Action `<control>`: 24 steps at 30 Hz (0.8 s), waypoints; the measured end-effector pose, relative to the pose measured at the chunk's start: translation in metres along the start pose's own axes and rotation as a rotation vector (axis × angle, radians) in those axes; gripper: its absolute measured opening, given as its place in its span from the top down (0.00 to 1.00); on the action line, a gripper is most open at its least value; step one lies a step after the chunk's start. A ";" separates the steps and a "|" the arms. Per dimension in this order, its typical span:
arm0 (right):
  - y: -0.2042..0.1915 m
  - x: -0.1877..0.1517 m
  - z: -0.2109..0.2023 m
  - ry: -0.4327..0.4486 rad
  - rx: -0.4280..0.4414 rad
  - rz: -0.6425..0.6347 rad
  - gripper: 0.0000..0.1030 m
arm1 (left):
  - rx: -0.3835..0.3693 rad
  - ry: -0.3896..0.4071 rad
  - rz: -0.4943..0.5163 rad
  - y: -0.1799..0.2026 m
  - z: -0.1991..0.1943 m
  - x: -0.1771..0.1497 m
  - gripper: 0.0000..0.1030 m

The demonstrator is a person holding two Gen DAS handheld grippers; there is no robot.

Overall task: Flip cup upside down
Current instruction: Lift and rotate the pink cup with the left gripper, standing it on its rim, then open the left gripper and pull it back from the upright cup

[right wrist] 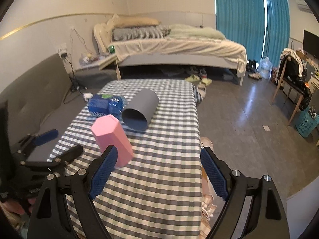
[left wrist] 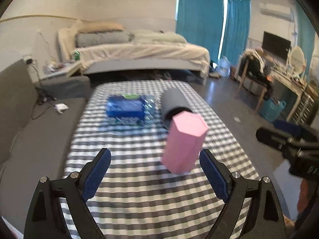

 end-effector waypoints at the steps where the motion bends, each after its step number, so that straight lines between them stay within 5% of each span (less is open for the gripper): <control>1: -0.002 -0.003 0.000 0.011 -0.005 0.002 0.17 | 0.016 0.018 0.003 -0.002 -0.005 0.000 0.08; 5: -0.002 -0.012 -0.001 0.036 -0.007 0.039 0.02 | 0.058 0.066 0.014 -0.008 -0.021 -0.006 0.00; 24: -0.008 -0.016 -0.004 0.040 -0.013 0.006 0.00 | 0.092 0.084 -0.033 -0.021 -0.029 -0.017 0.00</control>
Point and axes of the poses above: each gripper's, at about its wrist camera, not at the fingertips, and z roughly the way its jaws point, y to its right, x to its top, the point moved 4 cm from there along z, roughly the way its jaws point, and after that the axes turned 7 degrees about -x, right-handed, at the moved point
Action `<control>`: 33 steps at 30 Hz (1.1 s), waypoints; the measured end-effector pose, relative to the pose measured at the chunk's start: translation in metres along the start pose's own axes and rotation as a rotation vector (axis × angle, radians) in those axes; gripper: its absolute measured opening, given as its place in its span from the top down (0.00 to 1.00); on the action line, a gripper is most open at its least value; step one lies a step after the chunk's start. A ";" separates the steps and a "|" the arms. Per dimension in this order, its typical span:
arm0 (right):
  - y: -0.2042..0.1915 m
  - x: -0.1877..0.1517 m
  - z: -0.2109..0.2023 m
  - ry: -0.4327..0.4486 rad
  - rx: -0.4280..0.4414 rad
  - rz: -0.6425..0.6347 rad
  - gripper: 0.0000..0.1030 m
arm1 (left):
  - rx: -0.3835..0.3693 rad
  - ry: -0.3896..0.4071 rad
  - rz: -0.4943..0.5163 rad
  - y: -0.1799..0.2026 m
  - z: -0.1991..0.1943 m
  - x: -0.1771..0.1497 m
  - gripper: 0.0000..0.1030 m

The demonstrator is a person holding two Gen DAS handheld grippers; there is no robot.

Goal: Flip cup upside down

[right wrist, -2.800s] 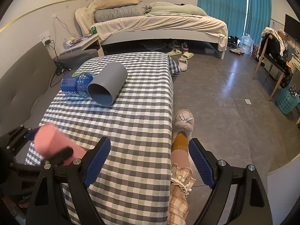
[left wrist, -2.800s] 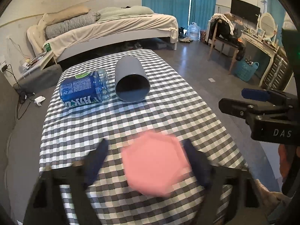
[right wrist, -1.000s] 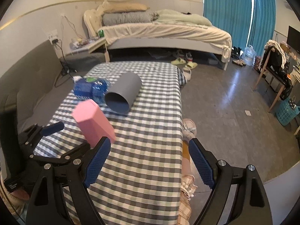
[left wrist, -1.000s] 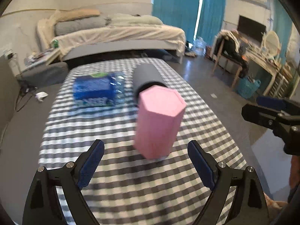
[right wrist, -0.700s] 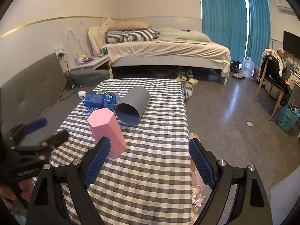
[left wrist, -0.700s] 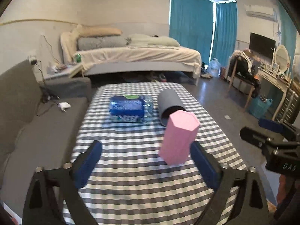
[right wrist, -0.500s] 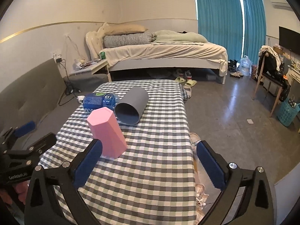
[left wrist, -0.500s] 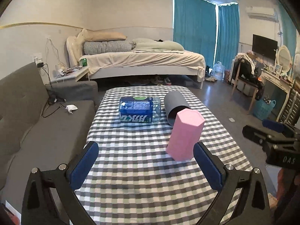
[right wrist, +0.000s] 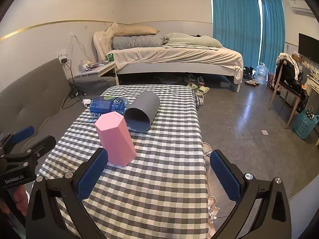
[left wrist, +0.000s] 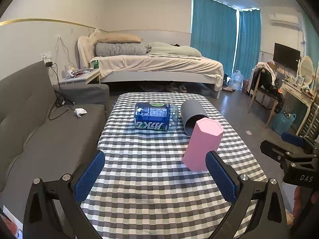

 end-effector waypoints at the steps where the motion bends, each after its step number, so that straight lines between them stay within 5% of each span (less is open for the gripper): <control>1: 0.000 0.000 -0.001 -0.001 0.000 -0.001 0.00 | 0.001 -0.001 0.001 0.000 0.000 -0.001 0.00; 33: -0.001 0.000 -0.002 -0.004 -0.002 -0.009 0.00 | 0.002 -0.008 0.001 0.000 0.002 -0.004 0.00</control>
Point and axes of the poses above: each gripper's, at about its wrist camera, not at the fingertips, and z roughly the way its jaws point, y to its right, x to its top, the point moved 4 cm from there along z, roughly the way its jaws point, and after that the axes turned 7 degrees about -x, right-handed, at the moved point
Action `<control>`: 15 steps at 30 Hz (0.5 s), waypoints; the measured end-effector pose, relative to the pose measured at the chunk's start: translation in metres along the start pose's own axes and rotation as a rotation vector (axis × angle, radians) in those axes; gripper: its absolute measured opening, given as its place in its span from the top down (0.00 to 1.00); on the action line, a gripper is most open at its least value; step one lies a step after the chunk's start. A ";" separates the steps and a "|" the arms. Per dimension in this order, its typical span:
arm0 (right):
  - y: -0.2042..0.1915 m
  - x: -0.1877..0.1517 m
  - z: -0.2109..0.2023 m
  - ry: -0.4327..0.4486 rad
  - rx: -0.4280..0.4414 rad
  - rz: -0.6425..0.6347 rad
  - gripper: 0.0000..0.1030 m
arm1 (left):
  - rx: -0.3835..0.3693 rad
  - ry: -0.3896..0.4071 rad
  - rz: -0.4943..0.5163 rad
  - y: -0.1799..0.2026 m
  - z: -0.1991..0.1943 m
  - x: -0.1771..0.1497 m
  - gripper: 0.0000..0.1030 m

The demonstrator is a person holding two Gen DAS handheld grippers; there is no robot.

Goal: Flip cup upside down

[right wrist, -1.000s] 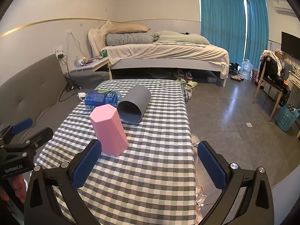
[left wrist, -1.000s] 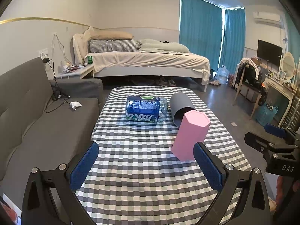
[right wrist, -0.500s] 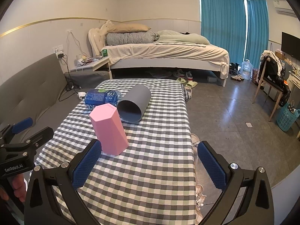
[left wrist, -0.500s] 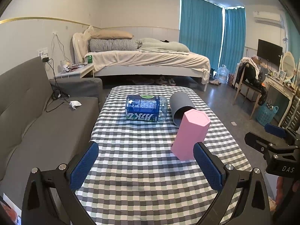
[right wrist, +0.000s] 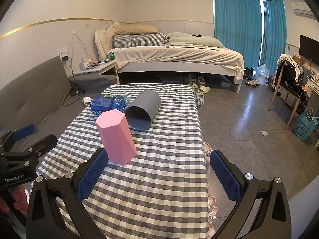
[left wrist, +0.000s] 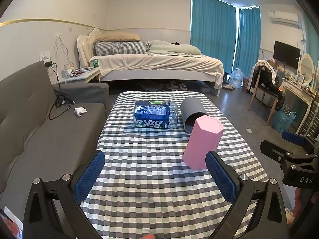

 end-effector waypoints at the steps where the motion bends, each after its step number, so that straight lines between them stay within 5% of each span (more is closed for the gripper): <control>1: 0.000 0.000 0.000 0.000 0.000 0.000 0.00 | 0.001 0.000 0.000 0.000 0.000 0.000 0.00; 15: 0.000 -0.001 0.001 -0.007 -0.003 -0.004 0.00 | 0.005 -0.008 -0.002 -0.001 0.000 0.000 0.00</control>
Point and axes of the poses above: each gripper's, at about its wrist camera, not at the fingertips, and z roughly the way its jaws point, y to its right, x to its top, the point moved 4 cm from there along z, roughly the way its jaws point, and after that the axes turned 7 degrees about -x, right-handed, at the moved point
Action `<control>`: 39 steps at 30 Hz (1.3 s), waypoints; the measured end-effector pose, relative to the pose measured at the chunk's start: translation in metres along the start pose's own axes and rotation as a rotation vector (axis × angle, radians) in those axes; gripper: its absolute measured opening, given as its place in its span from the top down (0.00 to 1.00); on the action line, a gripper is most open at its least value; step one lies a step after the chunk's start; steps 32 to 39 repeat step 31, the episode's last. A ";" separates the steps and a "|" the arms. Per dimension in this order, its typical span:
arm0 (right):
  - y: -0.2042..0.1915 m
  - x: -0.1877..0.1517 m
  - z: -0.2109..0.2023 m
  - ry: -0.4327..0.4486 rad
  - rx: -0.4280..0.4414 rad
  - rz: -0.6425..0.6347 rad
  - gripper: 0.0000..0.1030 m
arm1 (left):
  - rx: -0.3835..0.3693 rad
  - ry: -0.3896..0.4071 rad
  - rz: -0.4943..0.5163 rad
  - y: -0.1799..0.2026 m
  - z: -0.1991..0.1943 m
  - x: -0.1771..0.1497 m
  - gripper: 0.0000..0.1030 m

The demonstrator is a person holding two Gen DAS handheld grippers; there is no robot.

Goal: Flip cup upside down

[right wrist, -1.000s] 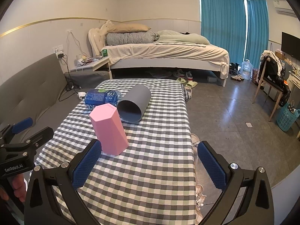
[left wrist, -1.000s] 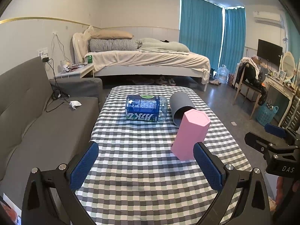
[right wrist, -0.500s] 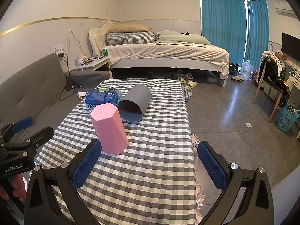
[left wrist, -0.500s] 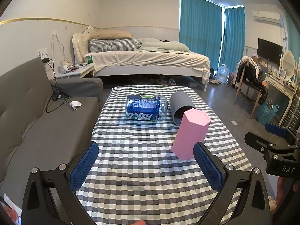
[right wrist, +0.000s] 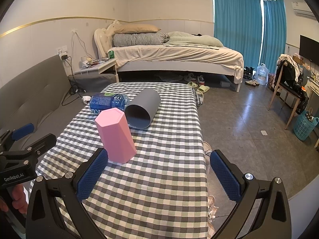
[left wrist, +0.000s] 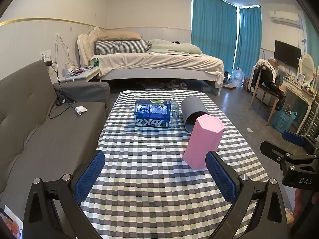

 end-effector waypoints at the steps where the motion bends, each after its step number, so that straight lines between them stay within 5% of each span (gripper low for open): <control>1: 0.000 0.000 0.000 0.000 0.000 0.000 0.00 | 0.000 0.000 -0.001 0.000 0.000 0.000 0.00; 39: -0.004 -0.001 0.001 -0.010 -0.001 -0.015 0.00 | -0.005 0.008 0.019 0.005 -0.002 0.000 0.00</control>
Point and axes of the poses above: each gripper's, at about its wrist camera, not at the fingertips, and z roughly the way its jaws point, y to its right, x to its top, the point moved 4 cm from there along z, roughly the way its jaws point, and after that the axes turned 7 degrees about -x, right-handed, at the moved point
